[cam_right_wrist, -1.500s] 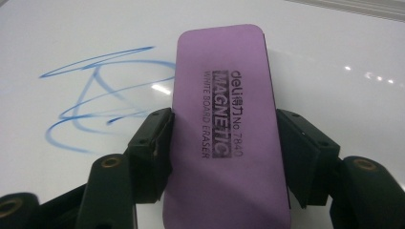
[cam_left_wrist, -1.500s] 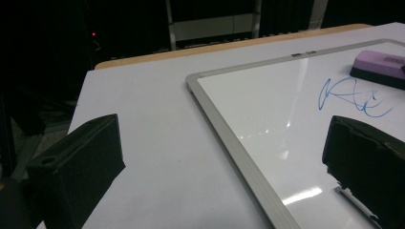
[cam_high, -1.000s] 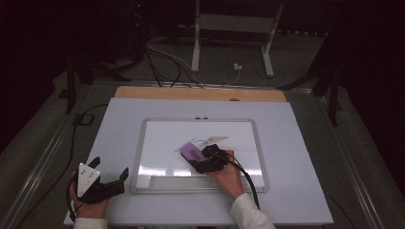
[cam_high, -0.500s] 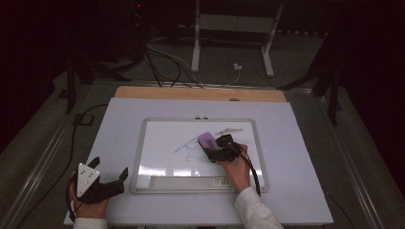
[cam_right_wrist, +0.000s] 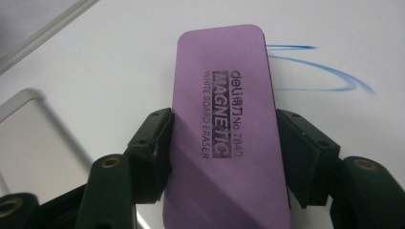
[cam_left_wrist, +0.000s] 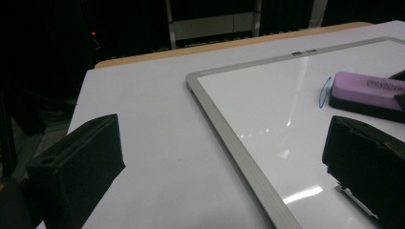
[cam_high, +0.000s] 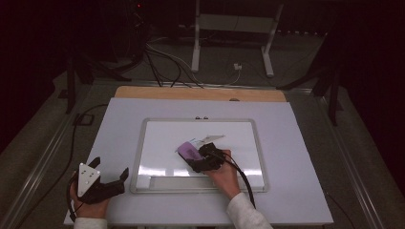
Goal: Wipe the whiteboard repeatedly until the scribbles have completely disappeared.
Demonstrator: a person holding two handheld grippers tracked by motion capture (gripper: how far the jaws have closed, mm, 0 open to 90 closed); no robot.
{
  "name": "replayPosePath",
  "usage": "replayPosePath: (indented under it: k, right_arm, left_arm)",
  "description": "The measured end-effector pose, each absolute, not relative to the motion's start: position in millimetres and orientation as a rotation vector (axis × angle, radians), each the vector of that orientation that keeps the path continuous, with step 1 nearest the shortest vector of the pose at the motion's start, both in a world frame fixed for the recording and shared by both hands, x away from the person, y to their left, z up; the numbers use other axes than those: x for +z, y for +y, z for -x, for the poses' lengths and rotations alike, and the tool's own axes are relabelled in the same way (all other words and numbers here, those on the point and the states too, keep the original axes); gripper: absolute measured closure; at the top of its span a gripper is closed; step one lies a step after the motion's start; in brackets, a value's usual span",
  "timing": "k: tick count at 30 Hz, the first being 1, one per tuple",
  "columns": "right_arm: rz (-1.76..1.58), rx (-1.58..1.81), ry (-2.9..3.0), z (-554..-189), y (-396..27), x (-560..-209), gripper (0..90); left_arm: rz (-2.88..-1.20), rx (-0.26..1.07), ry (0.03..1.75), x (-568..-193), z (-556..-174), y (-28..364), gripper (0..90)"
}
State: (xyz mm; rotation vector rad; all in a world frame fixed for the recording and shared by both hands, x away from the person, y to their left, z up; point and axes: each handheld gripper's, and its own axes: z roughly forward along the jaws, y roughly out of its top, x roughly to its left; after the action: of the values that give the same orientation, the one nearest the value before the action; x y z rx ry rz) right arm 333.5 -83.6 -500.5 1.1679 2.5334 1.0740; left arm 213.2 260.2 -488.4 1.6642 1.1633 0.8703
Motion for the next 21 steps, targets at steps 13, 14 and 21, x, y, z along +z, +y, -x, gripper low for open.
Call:
replayPosePath:
  k: [13, 14, 21]
  right_arm:
    - [-1.384, 0.992, 2.352, -357, -119, -500, 40.5]
    - [-1.405, 0.992, 2.336, -358, -123, -500, 40.5]
    - [-1.335, 1.027, 2.397, -346, -109, -501, 40.5]
  left_arm:
    - [-1.662, 0.871, 1.164, -488, -213, 261, 0.9]
    - [-1.663, 0.871, 1.163, -488, -213, 261, 0.9]
    - [-1.672, 0.872, 1.159, -488, -213, 259, 0.9]
